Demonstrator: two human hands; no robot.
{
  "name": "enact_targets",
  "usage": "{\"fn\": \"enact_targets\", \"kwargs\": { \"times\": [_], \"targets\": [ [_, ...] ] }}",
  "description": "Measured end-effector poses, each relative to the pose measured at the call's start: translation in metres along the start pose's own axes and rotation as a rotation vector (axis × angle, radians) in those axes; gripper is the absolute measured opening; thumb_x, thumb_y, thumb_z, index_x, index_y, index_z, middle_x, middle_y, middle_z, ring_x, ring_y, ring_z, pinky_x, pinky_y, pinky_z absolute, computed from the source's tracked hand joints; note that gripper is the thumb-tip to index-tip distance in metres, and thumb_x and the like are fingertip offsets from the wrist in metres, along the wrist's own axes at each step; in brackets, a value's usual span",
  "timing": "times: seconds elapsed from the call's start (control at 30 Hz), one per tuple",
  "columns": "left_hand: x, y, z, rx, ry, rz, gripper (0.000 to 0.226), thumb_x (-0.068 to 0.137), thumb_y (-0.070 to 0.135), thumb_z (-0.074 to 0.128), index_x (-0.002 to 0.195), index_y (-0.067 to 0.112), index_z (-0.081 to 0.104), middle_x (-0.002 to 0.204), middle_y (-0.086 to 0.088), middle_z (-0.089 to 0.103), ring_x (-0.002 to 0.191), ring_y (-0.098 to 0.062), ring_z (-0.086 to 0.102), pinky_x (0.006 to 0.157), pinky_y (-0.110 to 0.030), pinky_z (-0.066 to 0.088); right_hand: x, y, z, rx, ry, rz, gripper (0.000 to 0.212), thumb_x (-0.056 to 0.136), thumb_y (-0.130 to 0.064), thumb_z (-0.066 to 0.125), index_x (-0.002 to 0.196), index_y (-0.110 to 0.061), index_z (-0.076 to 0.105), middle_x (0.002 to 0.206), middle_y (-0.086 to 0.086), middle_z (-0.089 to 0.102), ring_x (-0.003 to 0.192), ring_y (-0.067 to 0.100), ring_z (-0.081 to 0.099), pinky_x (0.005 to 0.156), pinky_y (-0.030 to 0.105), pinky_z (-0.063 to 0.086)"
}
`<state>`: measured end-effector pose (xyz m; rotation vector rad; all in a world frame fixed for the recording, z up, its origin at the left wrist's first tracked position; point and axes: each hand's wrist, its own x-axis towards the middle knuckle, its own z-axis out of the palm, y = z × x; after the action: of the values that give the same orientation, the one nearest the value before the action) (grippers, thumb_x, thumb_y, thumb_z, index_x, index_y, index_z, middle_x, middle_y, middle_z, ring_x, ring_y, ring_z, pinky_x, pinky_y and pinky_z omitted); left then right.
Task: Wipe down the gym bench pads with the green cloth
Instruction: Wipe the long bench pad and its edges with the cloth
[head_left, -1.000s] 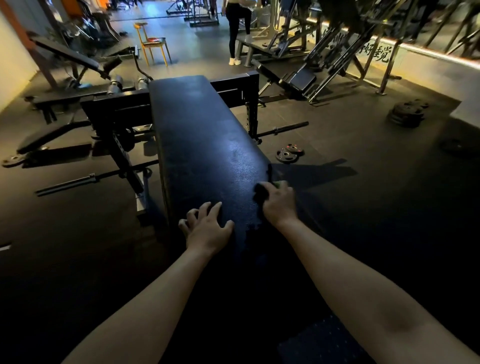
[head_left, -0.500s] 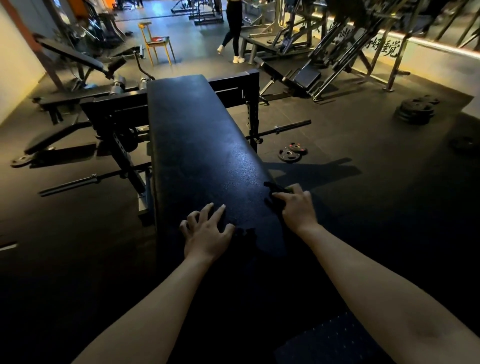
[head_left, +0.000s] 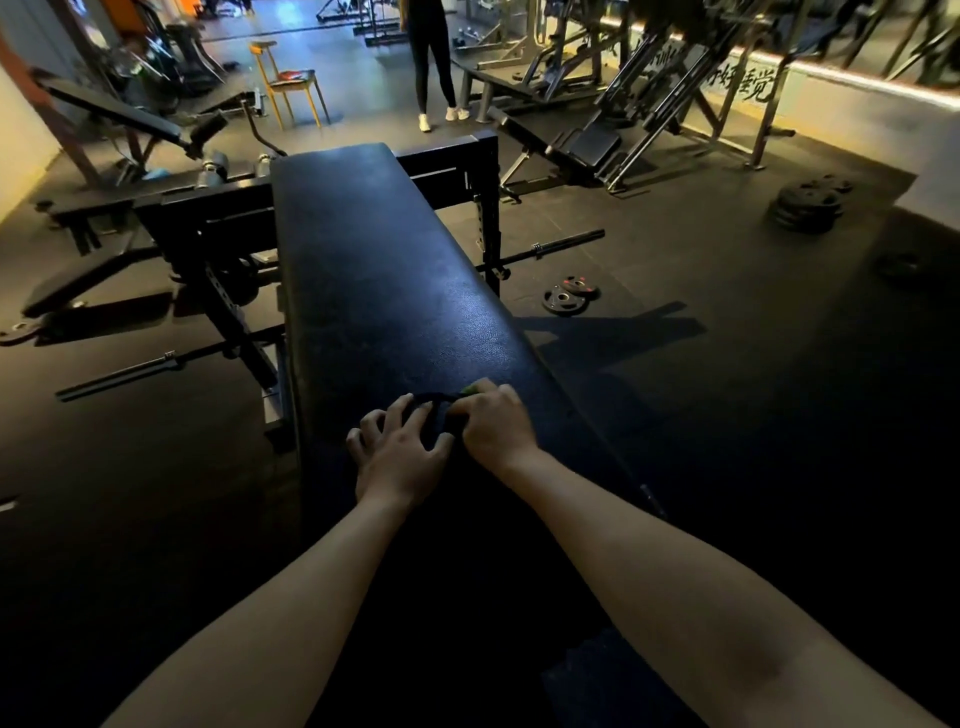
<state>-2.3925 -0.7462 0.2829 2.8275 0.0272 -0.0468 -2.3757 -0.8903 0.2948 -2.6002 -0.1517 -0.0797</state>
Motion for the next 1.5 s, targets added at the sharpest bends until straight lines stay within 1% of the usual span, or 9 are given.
{"fn": "enact_targets", "kwargs": {
  "times": [0.17, 0.27, 0.37, 0.6, 0.87, 0.97, 1.1, 1.33, 1.5],
  "targets": [
    [-0.003, -0.002, 0.002, -0.013, 0.029, 0.014, 0.059, 0.093, 0.058, 0.044, 0.15, 0.044, 0.035, 0.161, 0.01, 0.024, 0.141, -0.024, 0.017, 0.117, -0.044, 0.009, 0.01, 0.029, -0.027, 0.208, 0.163, 0.161, 0.033, 0.092, -0.018, 0.055, 0.119, -0.03, 0.07, 0.123, 0.01, 0.061, 0.111, 0.034, 0.056, 0.098, 0.034, 0.04],
    [-0.003, 0.001, 0.002, -0.022, 0.03, 0.022, 0.06, 0.093, 0.058, 0.044, 0.15, 0.043, 0.035, 0.161, 0.009, 0.025, 0.141, -0.024, 0.017, 0.117, -0.044, 0.009, 0.008, 0.055, -0.034, -0.074, 0.062, 0.357, 0.04, 0.092, -0.044, 0.049, 0.128, -0.03, 0.057, 0.138, 0.012, 0.049, 0.134, 0.035, 0.031, 0.109, 0.048, 0.023],
    [-0.003, 0.001, 0.002, -0.028, 0.033, 0.022, 0.06, 0.093, 0.058, 0.044, 0.15, 0.042, 0.036, 0.161, 0.009, 0.025, 0.141, -0.024, 0.017, 0.117, -0.044, 0.009, -0.002, 0.059, -0.031, -0.202, 0.008, 0.353, 0.06, 0.086, -0.067, 0.049, 0.127, -0.023, 0.049, 0.142, 0.012, 0.026, 0.137, 0.033, 0.016, 0.111, 0.055, 0.019],
    [-0.003, 0.001, 0.002, -0.009, 0.02, 0.037, 0.06, 0.094, 0.057, 0.044, 0.151, 0.041, 0.035, 0.162, 0.007, 0.024, 0.14, -0.026, 0.018, 0.117, -0.046, 0.01, -0.01, 0.032, -0.028, -0.22, 0.11, 0.316, 0.038, 0.092, -0.013, 0.047, 0.13, -0.01, 0.049, 0.136, 0.015, 0.039, 0.118, 0.036, 0.042, 0.099, 0.039, 0.039],
    [-0.004, -0.002, 0.001, -0.017, 0.018, 0.049, 0.06, 0.094, 0.058, 0.044, 0.151, 0.04, 0.036, 0.162, 0.006, 0.024, 0.14, -0.026, 0.019, 0.117, -0.046, 0.011, -0.012, 0.008, -0.015, -0.006, 0.096, 0.178, 0.037, 0.09, -0.018, 0.055, 0.126, -0.022, 0.064, 0.121, 0.014, 0.049, 0.11, 0.036, 0.05, 0.098, 0.038, 0.044],
    [-0.006, -0.002, 0.002, -0.033, 0.041, 0.06, 0.059, 0.093, 0.058, 0.044, 0.149, 0.039, 0.039, 0.162, 0.006, 0.026, 0.141, -0.025, 0.018, 0.119, -0.046, 0.009, -0.017, 0.05, -0.037, -0.106, 0.277, 0.371, 0.036, 0.089, -0.015, 0.053, 0.123, -0.02, 0.063, 0.125, 0.013, 0.045, 0.114, 0.035, 0.044, 0.095, 0.04, 0.044],
    [-0.005, -0.001, 0.002, -0.049, 0.044, 0.056, 0.06, 0.092, 0.058, 0.044, 0.149, 0.039, 0.04, 0.162, 0.005, 0.026, 0.142, -0.025, 0.017, 0.118, -0.045, 0.008, -0.023, 0.071, -0.04, -0.102, 0.223, 0.559, 0.033, 0.097, -0.019, 0.045, 0.128, -0.008, 0.053, 0.132, 0.019, 0.041, 0.119, 0.039, 0.042, 0.094, 0.044, 0.041],
    [-0.004, -0.001, 0.002, -0.059, 0.022, 0.053, 0.06, 0.093, 0.057, 0.045, 0.15, 0.038, 0.038, 0.163, 0.005, 0.023, 0.142, -0.025, 0.016, 0.118, -0.045, 0.006, -0.015, 0.026, -0.016, -0.191, 0.218, 0.421, 0.032, 0.093, -0.01, 0.042, 0.121, -0.006, 0.056, 0.126, 0.018, 0.045, 0.111, 0.04, 0.052, 0.094, 0.041, 0.044],
    [-0.003, -0.003, 0.001, -0.037, -0.005, 0.067, 0.061, 0.093, 0.058, 0.045, 0.151, 0.039, 0.035, 0.164, 0.005, 0.021, 0.143, -0.025, 0.015, 0.118, -0.046, 0.007, -0.01, -0.008, 0.0, -0.009, 0.099, 0.251, 0.029, 0.095, -0.021, 0.05, 0.119, -0.012, 0.063, 0.119, 0.016, 0.05, 0.106, 0.039, 0.057, 0.093, 0.038, 0.043]
  ]
}}
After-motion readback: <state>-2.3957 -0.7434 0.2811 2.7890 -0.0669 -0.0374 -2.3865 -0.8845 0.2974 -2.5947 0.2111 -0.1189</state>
